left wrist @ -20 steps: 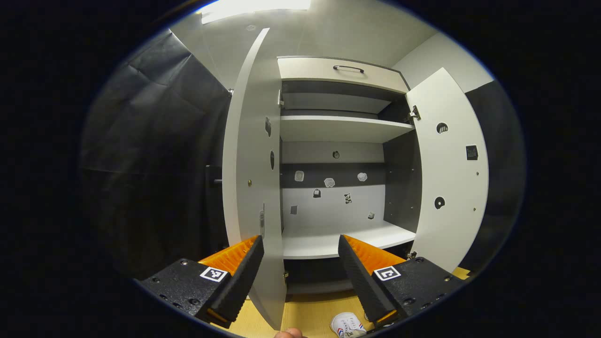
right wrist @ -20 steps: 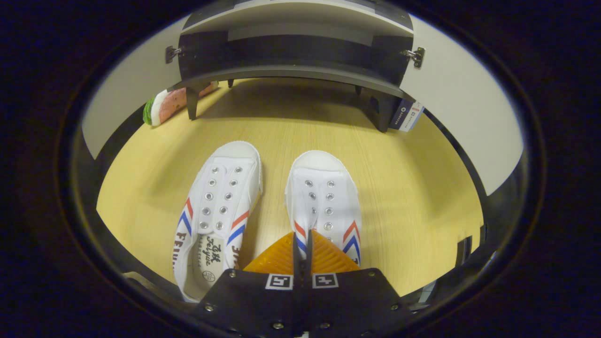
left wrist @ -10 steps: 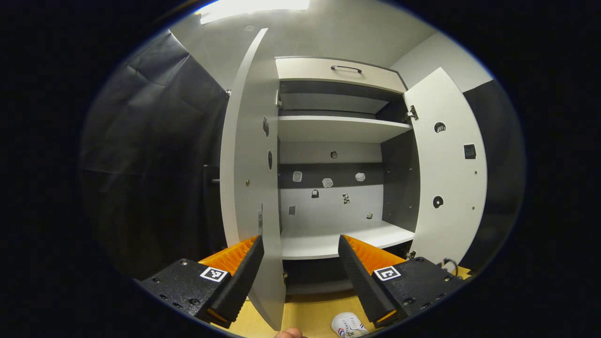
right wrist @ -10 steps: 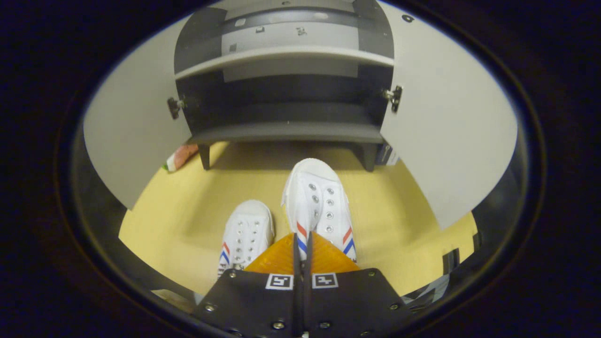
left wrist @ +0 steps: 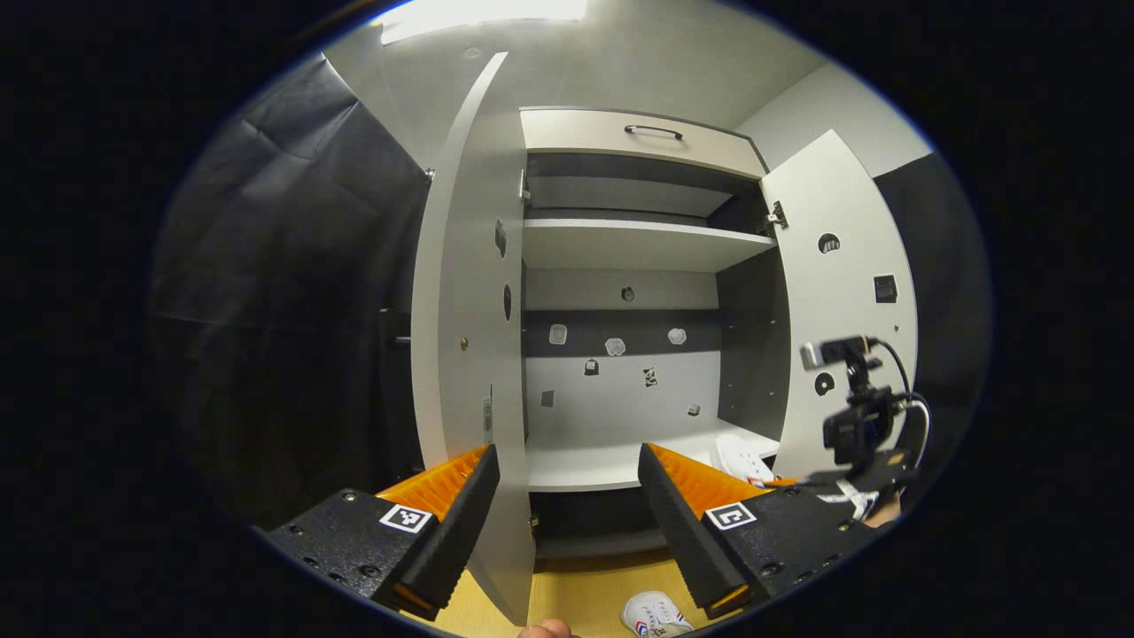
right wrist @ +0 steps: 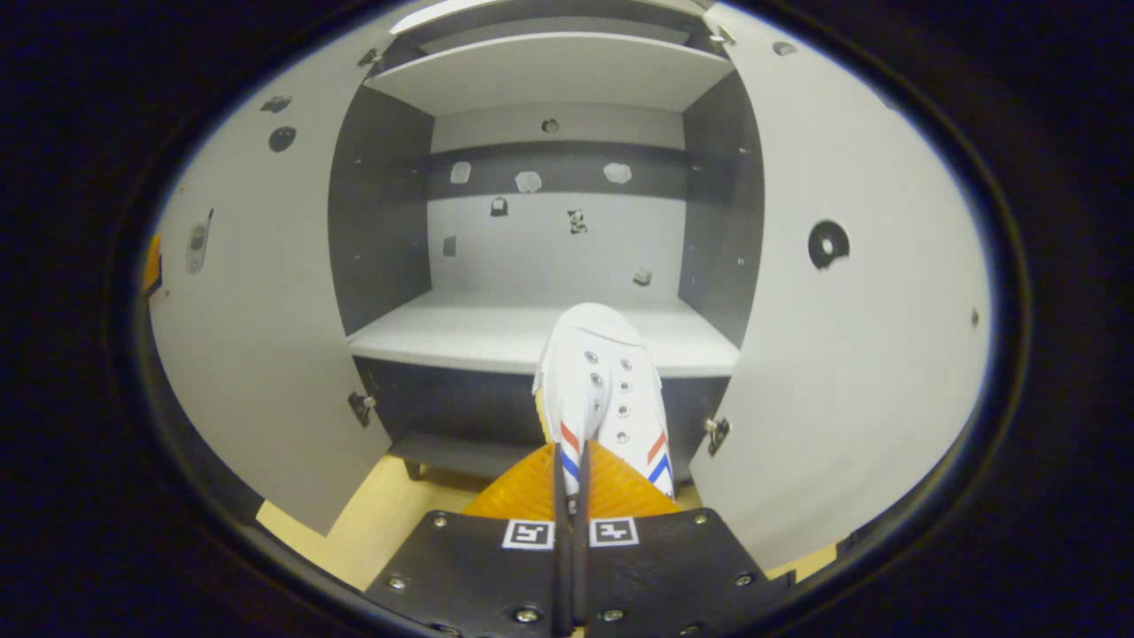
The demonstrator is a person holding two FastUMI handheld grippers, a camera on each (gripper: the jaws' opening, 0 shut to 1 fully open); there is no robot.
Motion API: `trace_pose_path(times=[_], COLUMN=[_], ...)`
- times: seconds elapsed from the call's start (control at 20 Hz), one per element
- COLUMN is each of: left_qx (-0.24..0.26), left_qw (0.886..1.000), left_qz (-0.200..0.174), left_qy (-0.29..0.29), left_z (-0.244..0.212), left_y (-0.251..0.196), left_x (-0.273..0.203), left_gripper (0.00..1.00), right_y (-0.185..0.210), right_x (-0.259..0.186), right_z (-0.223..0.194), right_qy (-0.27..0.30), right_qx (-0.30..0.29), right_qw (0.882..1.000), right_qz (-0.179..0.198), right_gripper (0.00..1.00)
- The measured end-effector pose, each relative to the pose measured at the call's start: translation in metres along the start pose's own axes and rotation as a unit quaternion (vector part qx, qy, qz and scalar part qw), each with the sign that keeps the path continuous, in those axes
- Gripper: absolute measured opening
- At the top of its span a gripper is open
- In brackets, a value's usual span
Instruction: Grab one shoe with the right hand and put it into the shoe cabinet, grab the other shoe with the left hand and put it into the shoe cabinet; then close the right door with the right hand and the left door with the left hand.
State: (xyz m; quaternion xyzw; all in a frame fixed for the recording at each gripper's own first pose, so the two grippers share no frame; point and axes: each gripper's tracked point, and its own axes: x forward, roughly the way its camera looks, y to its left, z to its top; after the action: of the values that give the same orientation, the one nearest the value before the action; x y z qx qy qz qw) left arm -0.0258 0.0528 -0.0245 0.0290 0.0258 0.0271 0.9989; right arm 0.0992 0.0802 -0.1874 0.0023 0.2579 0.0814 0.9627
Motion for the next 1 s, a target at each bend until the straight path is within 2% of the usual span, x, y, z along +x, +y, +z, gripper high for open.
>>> trace_pose_path(times=[0.25, 0.45, 0.65, 1.0], left_qx=[-0.008, -0.006, -0.009, -0.006], left_qw=[1.0, 1.0, 1.0, 1.0], left_qz=[-0.003, -0.006, -0.004, -0.004], left_qy=[0.002, 0.004, 0.003, 0.008], left_z=[0.0, -0.002, 0.0, -0.004], left_y=[-0.002, -0.006, -0.008, -0.011], left_x=[0.006, 0.014, 0.021, 0.033], left_gripper=[0.96, 0.96, 0.96, 0.96], right_y=[-0.005, -0.012, -0.018, -0.025], right_x=[0.058, 0.116, 0.165, 0.203], right_z=[0.061, 0.085, 0.093, 0.075], right_qy=[-0.022, -0.011, 0.003, 0.045], right_qx=[-0.002, 0.003, 0.011, 0.027], right_qw=[1.0, 1.0, 1.0, 0.998], right_qz=[-0.003, -0.016, -0.02, -0.027], right_gripper=[0.0, 0.0, 0.0, 0.0])
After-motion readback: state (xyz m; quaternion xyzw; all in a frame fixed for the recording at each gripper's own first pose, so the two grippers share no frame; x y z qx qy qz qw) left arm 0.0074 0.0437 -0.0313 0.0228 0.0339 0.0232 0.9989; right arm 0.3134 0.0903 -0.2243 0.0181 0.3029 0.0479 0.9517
